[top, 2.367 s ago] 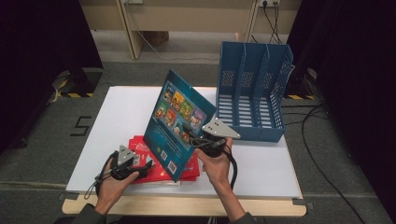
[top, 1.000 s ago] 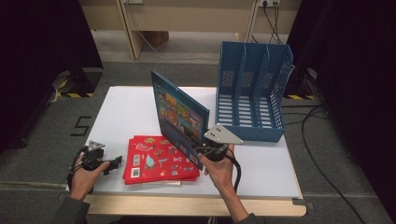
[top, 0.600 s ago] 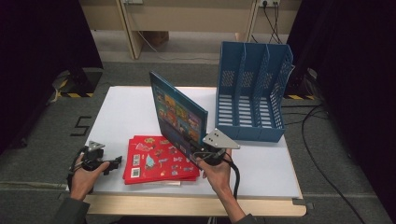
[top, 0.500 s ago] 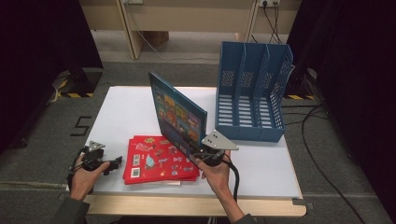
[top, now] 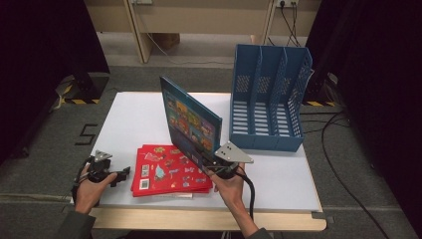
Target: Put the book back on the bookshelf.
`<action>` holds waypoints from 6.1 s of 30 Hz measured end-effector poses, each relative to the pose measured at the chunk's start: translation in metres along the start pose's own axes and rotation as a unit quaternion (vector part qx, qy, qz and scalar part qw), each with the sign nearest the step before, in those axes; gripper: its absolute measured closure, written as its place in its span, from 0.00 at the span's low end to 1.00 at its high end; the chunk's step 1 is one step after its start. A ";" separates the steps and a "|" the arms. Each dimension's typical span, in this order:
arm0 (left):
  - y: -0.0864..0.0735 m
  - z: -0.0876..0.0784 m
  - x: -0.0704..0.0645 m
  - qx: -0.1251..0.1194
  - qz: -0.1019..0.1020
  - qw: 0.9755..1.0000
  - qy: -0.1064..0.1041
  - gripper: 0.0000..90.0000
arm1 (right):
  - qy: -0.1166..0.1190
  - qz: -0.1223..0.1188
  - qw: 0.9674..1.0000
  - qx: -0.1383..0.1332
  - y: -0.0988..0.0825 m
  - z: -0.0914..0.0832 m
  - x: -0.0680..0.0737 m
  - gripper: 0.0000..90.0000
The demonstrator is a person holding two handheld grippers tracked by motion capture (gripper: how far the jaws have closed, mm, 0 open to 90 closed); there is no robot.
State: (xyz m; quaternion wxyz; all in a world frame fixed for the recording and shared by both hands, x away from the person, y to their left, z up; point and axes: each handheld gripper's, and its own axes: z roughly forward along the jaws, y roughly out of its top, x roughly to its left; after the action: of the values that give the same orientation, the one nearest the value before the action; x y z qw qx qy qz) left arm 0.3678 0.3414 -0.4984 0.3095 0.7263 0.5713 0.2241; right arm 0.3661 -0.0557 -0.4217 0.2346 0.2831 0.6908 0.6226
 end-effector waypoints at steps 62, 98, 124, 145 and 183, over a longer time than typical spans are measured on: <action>0.000 0.000 0.000 0.001 0.000 1.000 -0.002 0.18 | 0.013 -0.021 1.000 0.010 0.002 0.006 0.000 0.92; 0.001 0.001 0.000 0.002 -0.001 1.000 0.001 0.17 | -0.133 -0.004 0.989 -0.063 0.081 -0.085 -0.078 0.92; 0.000 0.001 0.000 0.001 -0.001 1.000 0.000 0.17 | -0.266 0.036 0.962 -0.040 0.073 -0.029 -0.149 0.92; 0.000 0.001 0.000 -0.001 0.001 1.000 0.000 0.17 | -0.298 0.075 0.952 -0.006 0.052 0.031 -0.169 0.92; 0.001 0.001 -0.001 0.003 0.001 1.000 0.000 0.17 | -0.314 0.064 0.945 0.062 0.033 0.061 -0.147 0.86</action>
State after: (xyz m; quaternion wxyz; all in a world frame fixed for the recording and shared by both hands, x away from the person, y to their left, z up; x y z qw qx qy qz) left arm 0.3686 0.3406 -0.4985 0.3065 0.7281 0.5712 0.2229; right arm 0.5176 -0.1095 -0.4004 0.3812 0.5215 0.6000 0.4720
